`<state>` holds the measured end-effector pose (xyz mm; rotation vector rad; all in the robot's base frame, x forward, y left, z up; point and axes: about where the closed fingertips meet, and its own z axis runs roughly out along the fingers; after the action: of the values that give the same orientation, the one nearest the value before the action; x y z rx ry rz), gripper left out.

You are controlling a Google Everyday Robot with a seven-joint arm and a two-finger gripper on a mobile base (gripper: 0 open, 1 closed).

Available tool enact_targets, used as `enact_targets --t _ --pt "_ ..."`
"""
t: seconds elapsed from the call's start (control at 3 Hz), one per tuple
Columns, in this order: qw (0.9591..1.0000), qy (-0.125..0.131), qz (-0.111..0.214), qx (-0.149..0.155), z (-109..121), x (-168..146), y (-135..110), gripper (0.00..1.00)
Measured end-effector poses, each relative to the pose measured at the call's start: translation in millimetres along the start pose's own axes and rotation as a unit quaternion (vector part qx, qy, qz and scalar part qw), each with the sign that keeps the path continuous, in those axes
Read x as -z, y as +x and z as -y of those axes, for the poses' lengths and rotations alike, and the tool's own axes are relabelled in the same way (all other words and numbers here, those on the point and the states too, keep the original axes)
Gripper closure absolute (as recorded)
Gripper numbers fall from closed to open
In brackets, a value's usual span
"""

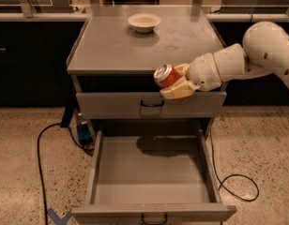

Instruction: Place coke can into middle drawer

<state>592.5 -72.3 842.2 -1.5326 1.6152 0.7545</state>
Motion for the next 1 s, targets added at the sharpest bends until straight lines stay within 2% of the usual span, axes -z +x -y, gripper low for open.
enact_targets --t 0.33,0.67,1.0 --pt "0.9987 -0.038 0.034 -0.004 -31.7 -23.6 11.4 1.0" --pt "0.9945 -0.091 0.051 -0.012 -53.9 -50.6 28.4 1.0" --pt "0.9965 -0.079 0.027 -0.008 -47.1 -52.0 36.2 1.0"
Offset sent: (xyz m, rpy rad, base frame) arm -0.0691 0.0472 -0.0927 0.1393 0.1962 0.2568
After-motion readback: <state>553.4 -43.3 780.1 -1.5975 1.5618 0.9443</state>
